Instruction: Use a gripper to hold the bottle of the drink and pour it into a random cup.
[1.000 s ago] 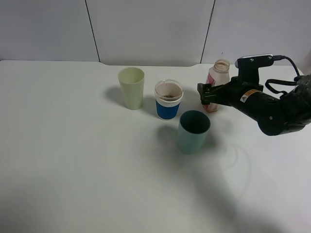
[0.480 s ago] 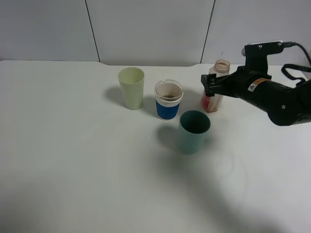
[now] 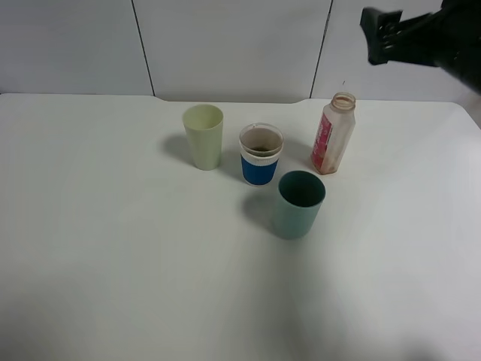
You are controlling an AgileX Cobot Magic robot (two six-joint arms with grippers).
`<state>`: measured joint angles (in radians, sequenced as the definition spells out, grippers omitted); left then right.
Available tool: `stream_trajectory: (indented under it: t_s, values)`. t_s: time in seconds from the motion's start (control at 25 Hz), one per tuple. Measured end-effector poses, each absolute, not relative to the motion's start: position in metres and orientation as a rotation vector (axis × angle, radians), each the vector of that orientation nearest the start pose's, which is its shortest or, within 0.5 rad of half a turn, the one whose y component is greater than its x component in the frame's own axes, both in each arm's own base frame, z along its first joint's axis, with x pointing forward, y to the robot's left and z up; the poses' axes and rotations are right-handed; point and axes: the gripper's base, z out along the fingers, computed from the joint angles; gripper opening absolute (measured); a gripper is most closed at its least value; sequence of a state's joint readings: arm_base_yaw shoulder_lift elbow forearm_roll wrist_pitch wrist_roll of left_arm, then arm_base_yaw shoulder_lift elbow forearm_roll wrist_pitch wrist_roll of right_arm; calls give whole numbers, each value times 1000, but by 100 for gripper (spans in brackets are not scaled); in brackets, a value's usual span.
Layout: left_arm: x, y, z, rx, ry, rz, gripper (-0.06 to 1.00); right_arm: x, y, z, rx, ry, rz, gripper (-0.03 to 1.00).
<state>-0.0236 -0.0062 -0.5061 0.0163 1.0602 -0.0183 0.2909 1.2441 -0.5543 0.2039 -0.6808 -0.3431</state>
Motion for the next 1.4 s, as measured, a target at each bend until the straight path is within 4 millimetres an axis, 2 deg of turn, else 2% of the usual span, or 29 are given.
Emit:
stream_trajectory:
  t_s: [0.12,0.24,0.52,0.76,0.84,1.12,1.32,1.36,1.4]
  values:
    - [-7,1,279,5,2031,-7,93,228,58,311,-256,1390,-3,99]
    - [-7,1,279,5,2031,-7,93,213,56,332,-288,1383,-2,99]
    - [-7,1,279,5,2031,-7,93,189,56,373,-449,1541,9,99]
    - [-7,1,279,5,2031,-7,93,155,42,406,-422,1543,-17,99]
    - [-7,1,279,5,2031,-7,93,149,38,409,-399,1538,-28,99]
    - [-7,1,279,5,2031,-7,93,108,-4,418,-120,1558,-184,99]
    - [-7,1,279,5,2031,-7,93,69,-6,419,-74,1548,-207,99]
    - [-7,1,279,5,2031,-7,93,52,-6,417,-69,1549,-208,99]
    - [-7,1,279,5,2031,-7,93,43,-6,415,-66,1546,-209,99]
